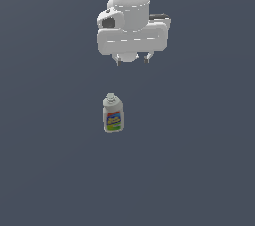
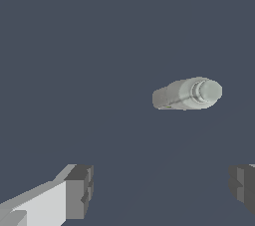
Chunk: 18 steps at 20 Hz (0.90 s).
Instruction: Pick up the object and move it to a goal position.
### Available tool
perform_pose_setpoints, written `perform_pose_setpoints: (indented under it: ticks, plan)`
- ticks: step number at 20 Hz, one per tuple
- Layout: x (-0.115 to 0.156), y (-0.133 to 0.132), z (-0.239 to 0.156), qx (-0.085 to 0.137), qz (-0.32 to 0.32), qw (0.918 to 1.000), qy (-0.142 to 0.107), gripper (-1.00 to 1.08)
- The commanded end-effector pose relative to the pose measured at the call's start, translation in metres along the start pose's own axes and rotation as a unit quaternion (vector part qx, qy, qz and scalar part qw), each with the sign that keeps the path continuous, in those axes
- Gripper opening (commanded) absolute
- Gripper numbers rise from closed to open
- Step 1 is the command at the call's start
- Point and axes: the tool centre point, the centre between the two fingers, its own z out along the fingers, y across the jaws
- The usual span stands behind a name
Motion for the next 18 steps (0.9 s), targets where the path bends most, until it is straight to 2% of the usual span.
perform_pose_setpoints:
  ticks: [1,10,18]
  plan:
    - [0.001,0.001,0.001,-0.001,-0.013,0.9999,0.000,1.00]
    - [0.008,0.009,0.007,-0.003,-0.090,0.9959,-0.003,1.00]
    - [0.017,0.020,0.014,-0.006,-0.184,0.9829,-0.007,1.00]
